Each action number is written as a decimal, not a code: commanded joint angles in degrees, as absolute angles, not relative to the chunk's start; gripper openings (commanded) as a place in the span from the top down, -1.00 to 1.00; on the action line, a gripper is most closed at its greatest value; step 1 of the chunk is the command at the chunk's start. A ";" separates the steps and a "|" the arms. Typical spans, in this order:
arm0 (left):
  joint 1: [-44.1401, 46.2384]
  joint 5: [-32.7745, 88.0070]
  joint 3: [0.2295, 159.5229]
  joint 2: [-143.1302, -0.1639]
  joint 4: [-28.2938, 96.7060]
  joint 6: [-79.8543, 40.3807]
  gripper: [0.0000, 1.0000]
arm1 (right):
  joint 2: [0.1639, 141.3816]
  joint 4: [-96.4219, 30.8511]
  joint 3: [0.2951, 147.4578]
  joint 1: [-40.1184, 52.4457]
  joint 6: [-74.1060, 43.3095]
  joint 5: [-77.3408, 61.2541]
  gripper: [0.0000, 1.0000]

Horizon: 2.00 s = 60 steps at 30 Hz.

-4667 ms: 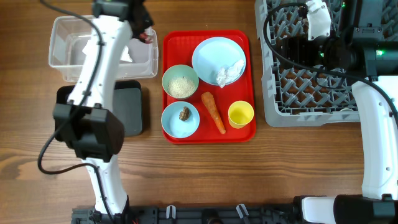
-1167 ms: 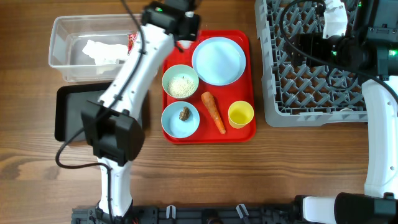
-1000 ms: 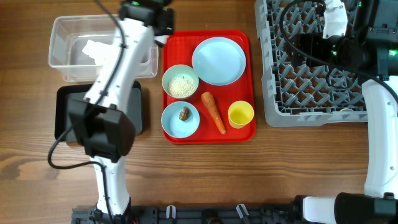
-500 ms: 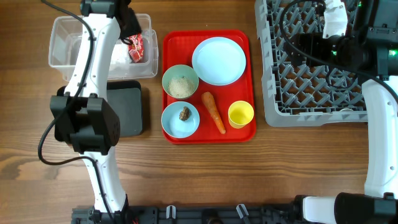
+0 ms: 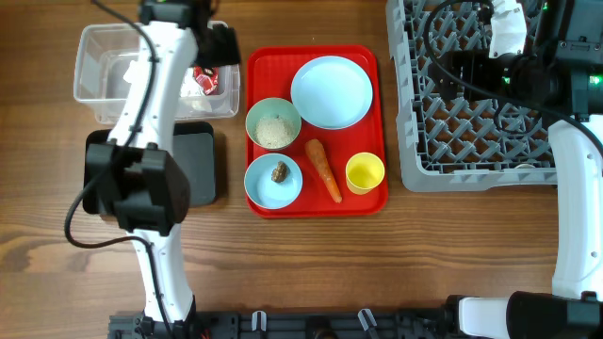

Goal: Sort waste into correct bins and load items into the dishwasher rack
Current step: 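Reach the left gripper to the green rice bowl rim and grasp it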

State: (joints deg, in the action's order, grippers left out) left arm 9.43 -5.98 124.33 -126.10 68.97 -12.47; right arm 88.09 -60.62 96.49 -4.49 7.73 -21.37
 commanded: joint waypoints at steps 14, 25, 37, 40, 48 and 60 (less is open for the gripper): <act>29.02 -0.78 124.49 -128.51 73.80 -11.90 -0.47 | 88.95 -60.34 97.01 -4.58 7.29 -21.02 -0.99; 29.52 -0.54 124.49 -136.29 71.79 -16.86 0.24 | 88.95 -60.01 97.01 -4.58 7.31 -21.02 -0.99; 29.52 -1.15 124.31 -139.59 71.59 -21.93 0.61 | 88.95 -60.07 97.01 -4.58 7.31 -20.99 -0.99; 29.52 -1.17 124.18 -139.63 71.09 -21.93 0.67 | 88.95 -60.07 97.01 -4.58 7.31 -21.02 -1.00; 29.52 -1.19 123.85 -139.63 69.19 -21.93 0.77 | 88.95 -60.10 97.01 -4.56 7.29 -21.02 -0.99; 29.52 -1.61 123.70 -139.63 67.07 -21.91 0.81 | 88.95 -60.75 97.01 -4.58 7.33 -21.02 -0.99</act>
